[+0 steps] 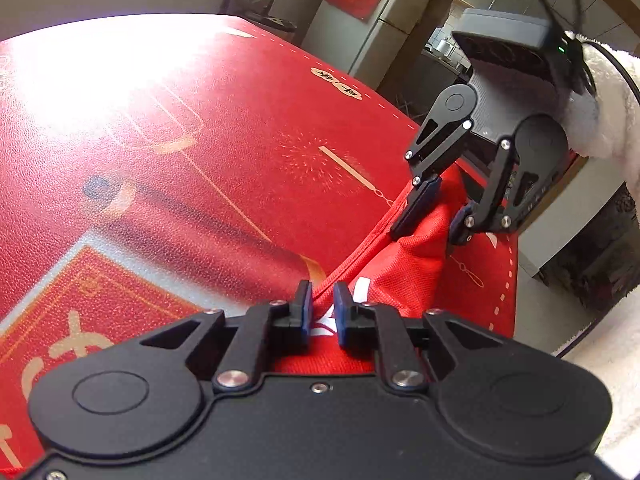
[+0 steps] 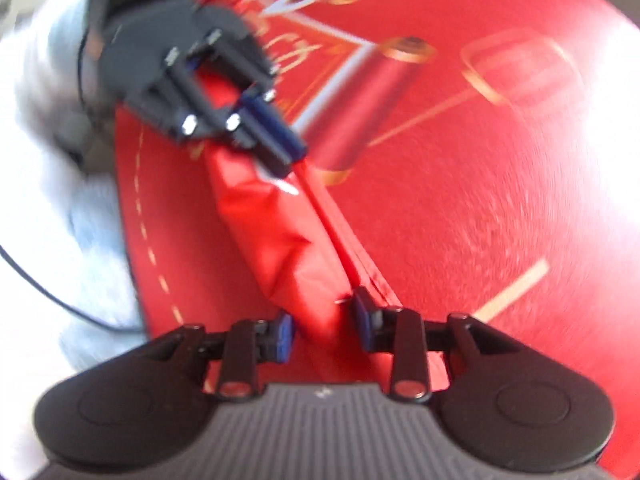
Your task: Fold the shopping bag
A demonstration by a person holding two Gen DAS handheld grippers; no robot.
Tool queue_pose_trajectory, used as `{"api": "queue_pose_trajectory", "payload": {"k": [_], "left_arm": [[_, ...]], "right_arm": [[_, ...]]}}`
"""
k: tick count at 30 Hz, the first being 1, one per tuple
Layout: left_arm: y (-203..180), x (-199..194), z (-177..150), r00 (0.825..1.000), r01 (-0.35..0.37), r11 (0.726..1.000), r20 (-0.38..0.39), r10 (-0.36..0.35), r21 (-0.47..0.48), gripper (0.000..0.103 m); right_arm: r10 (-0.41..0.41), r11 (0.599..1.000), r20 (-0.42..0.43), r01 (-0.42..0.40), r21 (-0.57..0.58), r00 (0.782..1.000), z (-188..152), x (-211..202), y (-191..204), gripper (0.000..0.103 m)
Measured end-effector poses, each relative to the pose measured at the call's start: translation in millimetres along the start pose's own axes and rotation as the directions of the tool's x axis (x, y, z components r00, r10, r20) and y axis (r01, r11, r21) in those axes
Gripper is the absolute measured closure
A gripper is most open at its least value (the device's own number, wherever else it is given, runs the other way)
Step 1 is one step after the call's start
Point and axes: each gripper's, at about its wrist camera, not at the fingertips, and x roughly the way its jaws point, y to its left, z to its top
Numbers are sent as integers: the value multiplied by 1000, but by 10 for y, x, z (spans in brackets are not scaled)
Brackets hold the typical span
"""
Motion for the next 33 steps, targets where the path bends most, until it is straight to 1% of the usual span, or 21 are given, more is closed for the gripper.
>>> {"api": "queue_pose_trajectory", "payload": {"k": [2, 3, 4, 5, 8, 9, 11, 14, 15, 17, 19, 21, 22, 23, 24, 25, 27, 28, 29, 31, 33], "left_arm": [[-51, 8, 32, 999, -40, 999, -3, 40, 36, 91], [-109, 10, 59, 997, -78, 995, -5, 79, 69, 91], [-160, 9, 81, 995, -103, 990, -7, 104, 94, 96], [-229, -17, 103, 994, -110, 986, 6, 110, 126, 96], [-468, -165, 167, 995, -84, 971, 64, 72, 223, 92], [-600, -195, 172, 996, -77, 958, 72, 60, 275, 92], [-879, -166, 153, 996, -85, 912, 63, 65, 400, 89], [-1272, 67, 98, 993, -109, 808, 31, 112, 579, 89], [-1311, 112, 118, 992, -120, 794, 33, 126, 596, 89], [-1368, 199, 198, 989, -119, 778, 9, 145, 617, 87], [-1426, 248, 247, 985, -115, 734, -20, 173, 669, 86], [-1469, 296, 270, 977, -110, 697, -51, 206, 709, 81], [-1489, 332, 276, 971, -118, 681, -58, 230, 723, 69], [-1505, 374, 261, 964, -129, 656, -60, 257, 744, 55], [-1520, 417, 229, 955, -134, 616, -65, 290, 776, 54], [-1533, 449, 194, 948, -129, 586, -74, 309, 800, 57], [-1545, 484, 123, 946, -104, 556, -91, 312, 825, 59], [-1542, 508, 105, 943, -116, 540, -78, 324, 834, 62], [-1530, 527, 104, 941, -120, 535, -76, 329, 836, 62], [-1489, 550, 156, 942, -103, 561, -101, 321, 821, 62], [-1473, 578, 163, 941, -88, 555, -114, 318, 827, 61]], "right_arm": [[63, 997, 8, -63, 47, 998, -19, -8, -128, 70], [88, 994, 3, -88, 58, 996, -15, -7, -172, 71], [100, 993, -5, -99, 57, 995, 2, -1, -183, 71], [105, 993, -10, -104, 56, 994, 28, -3, -173, 71], [103, 994, -18, -102, 39, 995, 45, -12, -120, 71], [99, 995, -17, -98, 28, 995, 77, 5, -131, 71], [101, 995, -13, -101, 24, 995, 138, 27, -181, 71], [106, 994, 9, -106, 11, 994, 119, 7, -203, 71], [106, 994, 16, -107, 7, 994, 105, 1, -207, 71], [107, 994, 26, -107, 2, 994, 80, -12, -234, 71], [107, 994, 32, -107, -4, 994, 68, -19, -237, 71], [103, 995, 34, -103, -16, 994, 64, -26, -228, 71], [100, 995, 34, -99, -25, 994, 66, -23, -219, 71], [98, 995, 33, -97, -32, 995, 48, -45, -217, 71], [97, 995, 33, -96, -39, 995, 44, -50, -212, 71], [96, 995, 33, -94, -45, 995, 43, -51, -207, 71], [93, 994, 31, -91, -58, 995, 44, -47, -195, 71], [93, 994, 32, -91, -59, 995, 45, -45, -195, 71], [94, 994, 32, -92, -61, 995, 45, -44, -196, 71], [91, 994, 31, -89, -67, 995, 48, -42, -188, 71], [87, 994, 27, -85, -71, 996, 56, -39, -181, 71]]}}
